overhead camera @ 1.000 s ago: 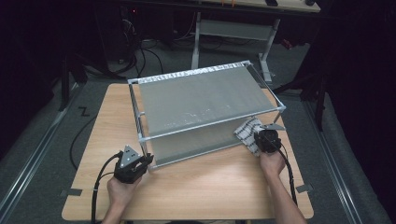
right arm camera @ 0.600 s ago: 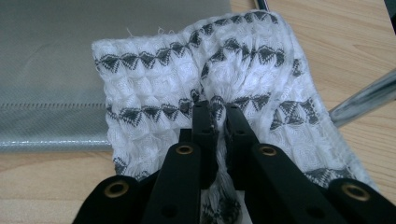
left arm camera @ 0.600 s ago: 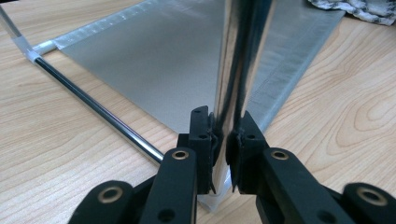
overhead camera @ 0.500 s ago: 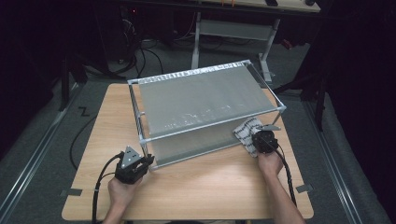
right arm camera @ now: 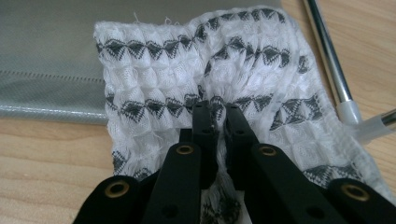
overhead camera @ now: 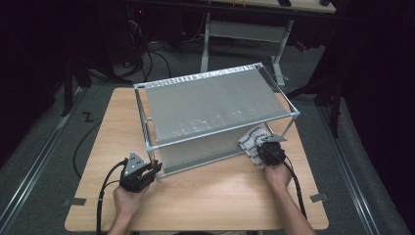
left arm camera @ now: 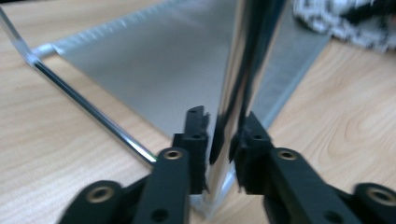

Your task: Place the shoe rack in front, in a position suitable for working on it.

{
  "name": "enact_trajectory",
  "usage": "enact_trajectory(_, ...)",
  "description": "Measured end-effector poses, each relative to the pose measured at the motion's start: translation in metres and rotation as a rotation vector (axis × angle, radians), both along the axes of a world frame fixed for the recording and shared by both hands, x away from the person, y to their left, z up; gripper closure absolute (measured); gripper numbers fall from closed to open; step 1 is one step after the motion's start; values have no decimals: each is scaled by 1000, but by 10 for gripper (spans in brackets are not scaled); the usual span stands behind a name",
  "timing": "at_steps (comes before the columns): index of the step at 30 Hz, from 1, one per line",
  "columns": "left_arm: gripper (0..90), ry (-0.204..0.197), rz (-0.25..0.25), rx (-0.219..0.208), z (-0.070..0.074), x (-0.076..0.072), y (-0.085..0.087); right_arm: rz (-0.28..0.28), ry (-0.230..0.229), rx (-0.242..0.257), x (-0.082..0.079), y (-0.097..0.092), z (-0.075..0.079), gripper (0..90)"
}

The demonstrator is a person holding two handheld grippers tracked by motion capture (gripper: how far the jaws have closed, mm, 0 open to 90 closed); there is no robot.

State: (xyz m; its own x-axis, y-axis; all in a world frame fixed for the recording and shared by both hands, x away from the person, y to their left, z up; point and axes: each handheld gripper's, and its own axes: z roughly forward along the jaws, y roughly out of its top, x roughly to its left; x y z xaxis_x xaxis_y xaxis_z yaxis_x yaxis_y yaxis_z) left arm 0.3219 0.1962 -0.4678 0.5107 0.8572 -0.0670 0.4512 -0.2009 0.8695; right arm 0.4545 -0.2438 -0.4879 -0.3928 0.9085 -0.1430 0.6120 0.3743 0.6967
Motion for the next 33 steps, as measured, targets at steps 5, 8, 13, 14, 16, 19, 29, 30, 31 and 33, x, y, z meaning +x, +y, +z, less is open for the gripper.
enact_trajectory(5,755,-28,2,-14,13,-2,1,7,3,-8,-1,0,-1,860)
enact_trajectory(8,771,-36,-1,-11,18,-2,1,3,7,-5,-1,0,-1,859)
enact_trajectory(13,804,-36,-8,15,20,-2,-1,7,18,-8,-2,2,0,860)
enact_trajectory(14,805,-37,-9,18,20,-2,-1,15,17,-13,-2,3,1,860)
enact_trajectory(16,806,-36,-20,16,20,-2,-1,24,20,-9,-3,6,1,860)
enact_trajectory(19,808,-37,-37,19,20,-3,-1,46,21,-12,-5,12,1,860)
enact_trajectory(29,810,-42,-62,15,20,-3,-3,129,25,-12,-12,39,3,860)
enact_trajectory(30,810,-42,-62,15,20,-3,-3,129,25,-12,-12,39,3,860)
enact_trajectory(31,810,-42,-65,14,20,-3,-3,145,19,-20,-13,43,3,859)
enact_trajectory(33,811,-46,-82,13,19,-4,-5,151,20,-19,-13,48,3,859)
